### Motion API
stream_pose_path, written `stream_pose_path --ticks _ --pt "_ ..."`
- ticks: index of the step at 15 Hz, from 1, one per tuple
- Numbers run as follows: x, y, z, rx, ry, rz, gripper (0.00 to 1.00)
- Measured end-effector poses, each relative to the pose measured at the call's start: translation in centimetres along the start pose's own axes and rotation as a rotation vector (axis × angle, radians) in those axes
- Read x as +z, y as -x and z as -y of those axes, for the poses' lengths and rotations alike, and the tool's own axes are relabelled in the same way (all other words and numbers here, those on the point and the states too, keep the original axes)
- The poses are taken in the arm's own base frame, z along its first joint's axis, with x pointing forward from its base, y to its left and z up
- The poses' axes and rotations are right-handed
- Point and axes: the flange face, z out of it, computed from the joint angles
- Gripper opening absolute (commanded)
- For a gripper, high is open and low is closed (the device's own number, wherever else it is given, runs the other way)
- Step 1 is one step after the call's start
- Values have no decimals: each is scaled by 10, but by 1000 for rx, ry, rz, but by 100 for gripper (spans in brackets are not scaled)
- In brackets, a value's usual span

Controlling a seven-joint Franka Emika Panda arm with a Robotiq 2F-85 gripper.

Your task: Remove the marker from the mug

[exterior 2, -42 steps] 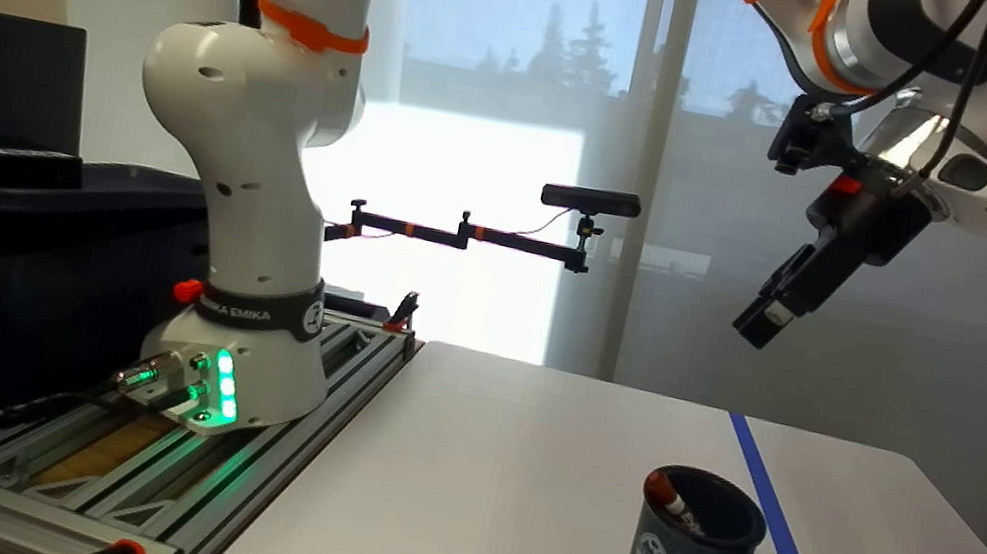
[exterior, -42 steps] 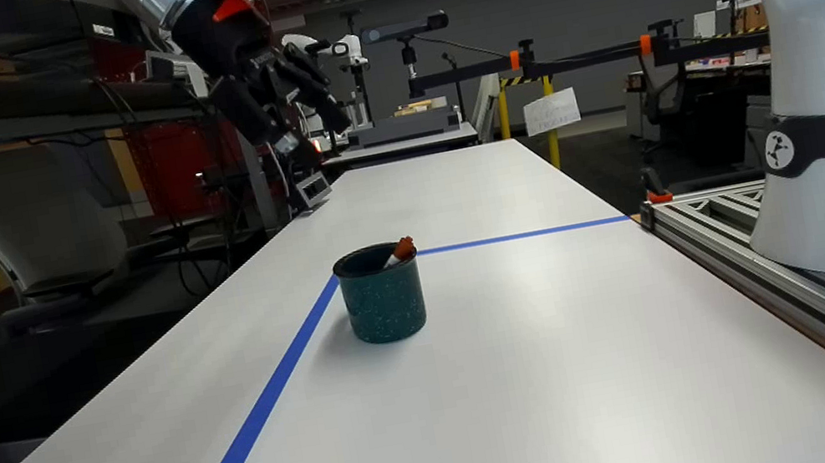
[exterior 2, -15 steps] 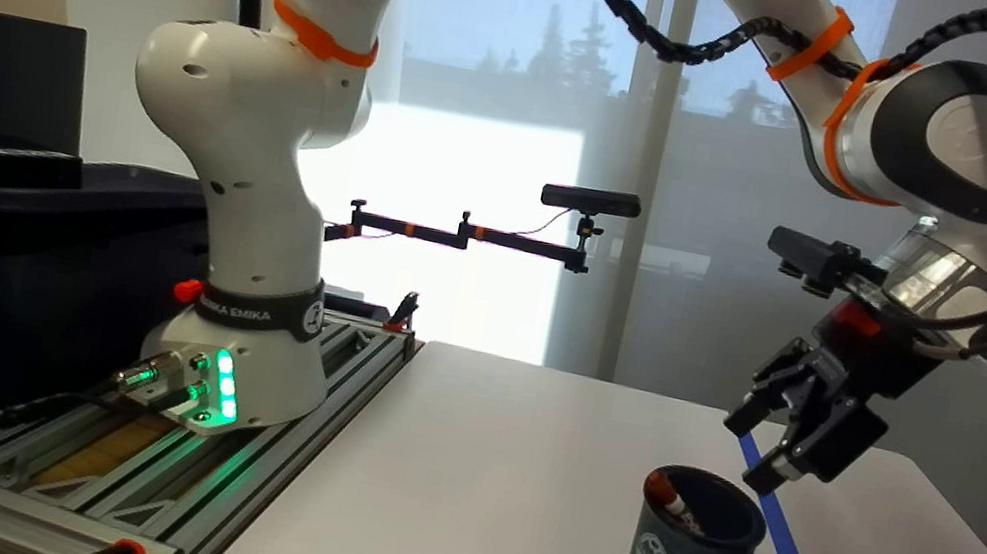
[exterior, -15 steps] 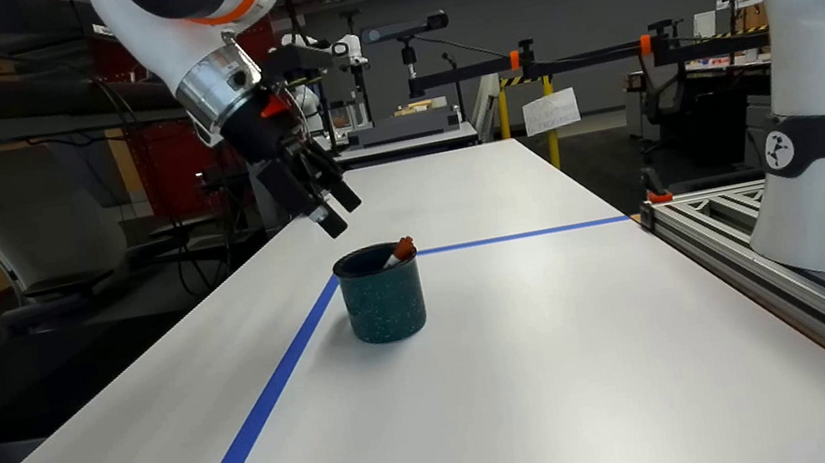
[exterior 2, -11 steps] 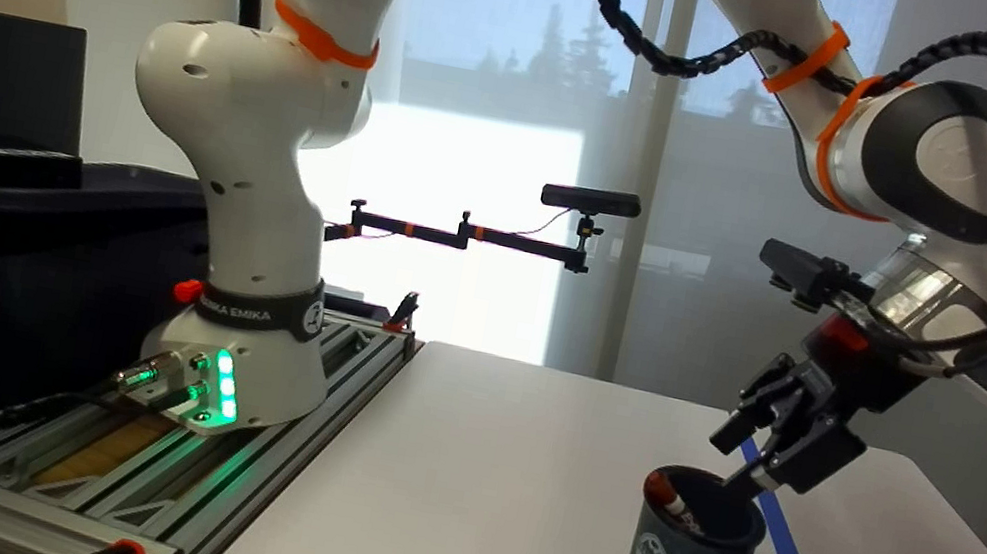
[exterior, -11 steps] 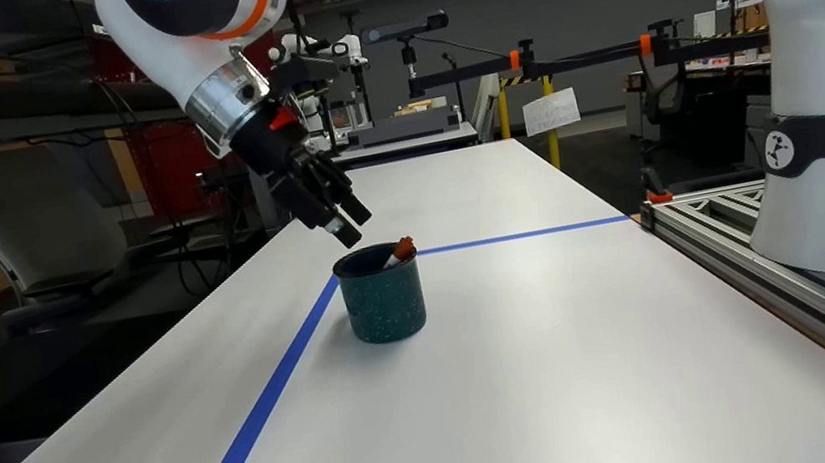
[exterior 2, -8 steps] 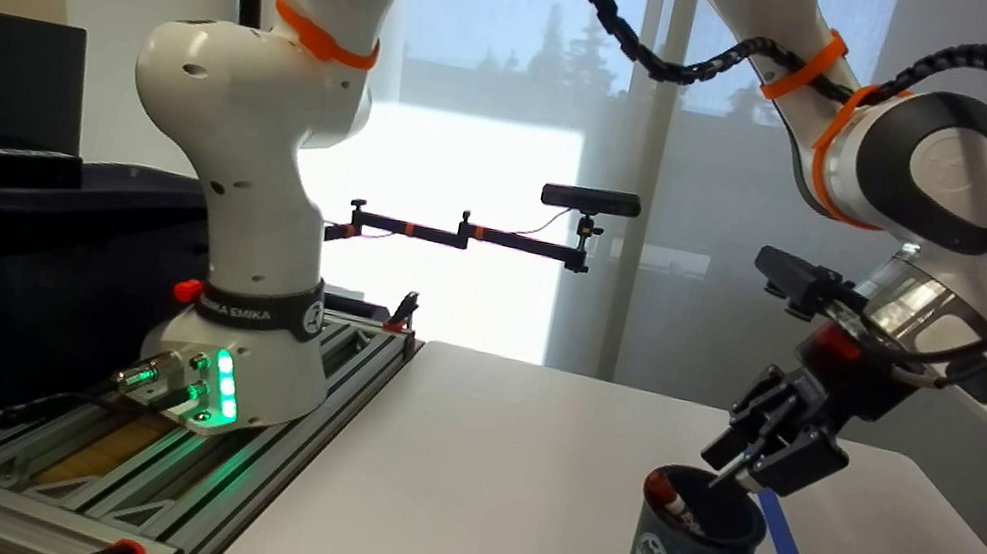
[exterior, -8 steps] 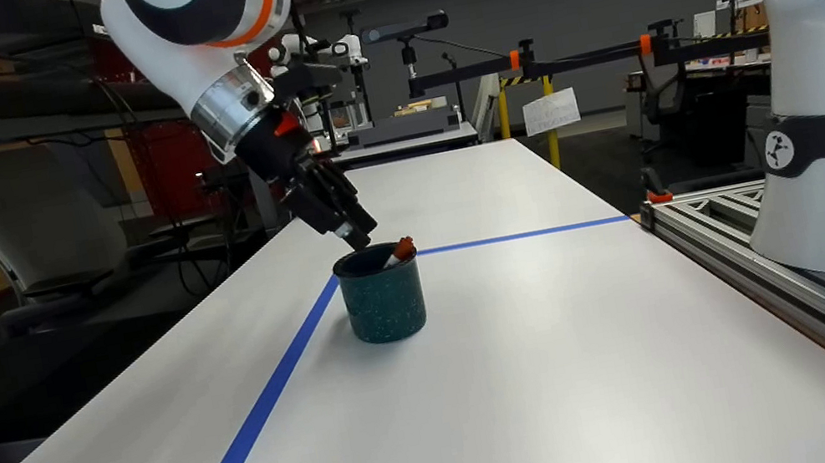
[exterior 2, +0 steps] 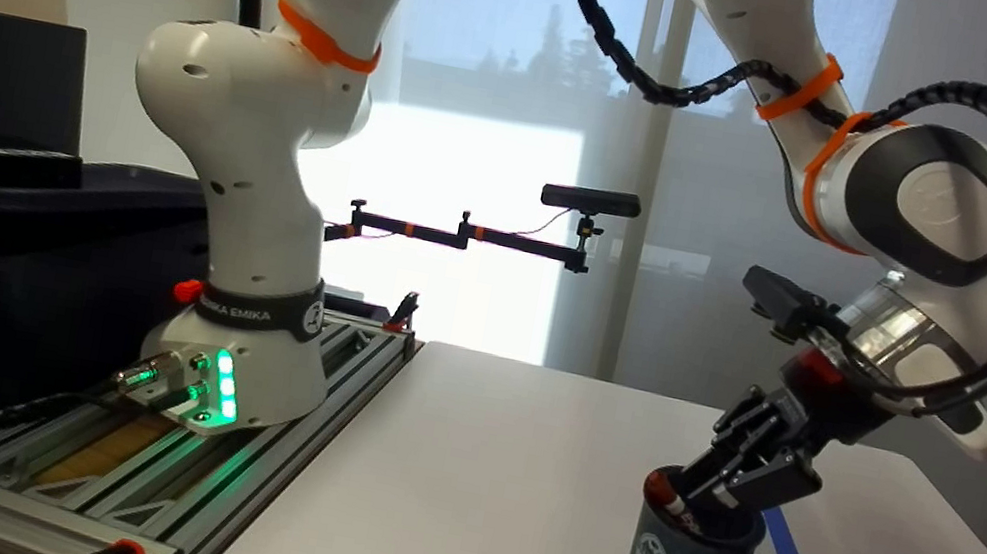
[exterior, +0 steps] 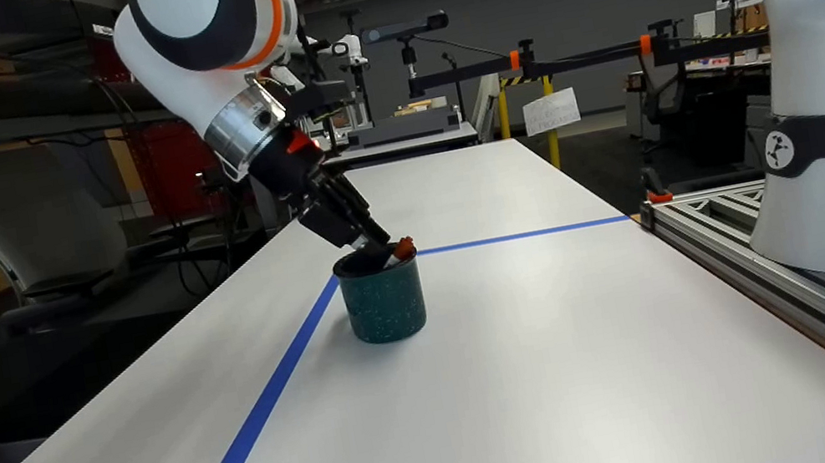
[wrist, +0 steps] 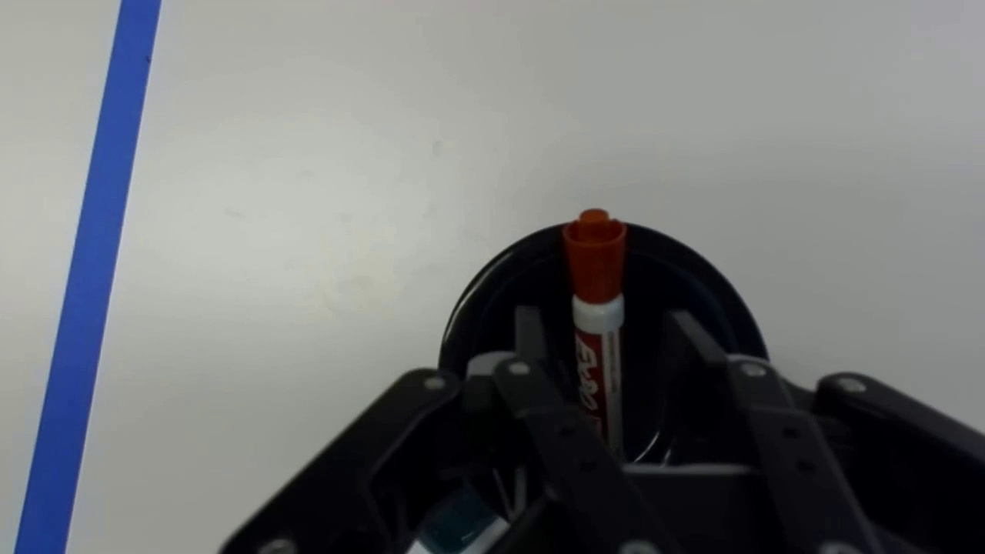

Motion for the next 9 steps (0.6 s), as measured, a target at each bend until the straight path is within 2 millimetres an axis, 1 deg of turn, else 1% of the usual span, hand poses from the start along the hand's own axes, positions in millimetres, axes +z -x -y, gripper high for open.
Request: stream_pose_path --ticks 1,3,5,6,8,9 --pt "2 -1 0 0 0 4 45" --pt "6 -2 0 -1 0 12 38" --pt "10 -4 1 -3 1 18 38" --pt "12 -4 1 -5 1 21 34" --pt "15 -5 2 -11 1 28 35" --pt "17 -6 2 -17 1 31 32"
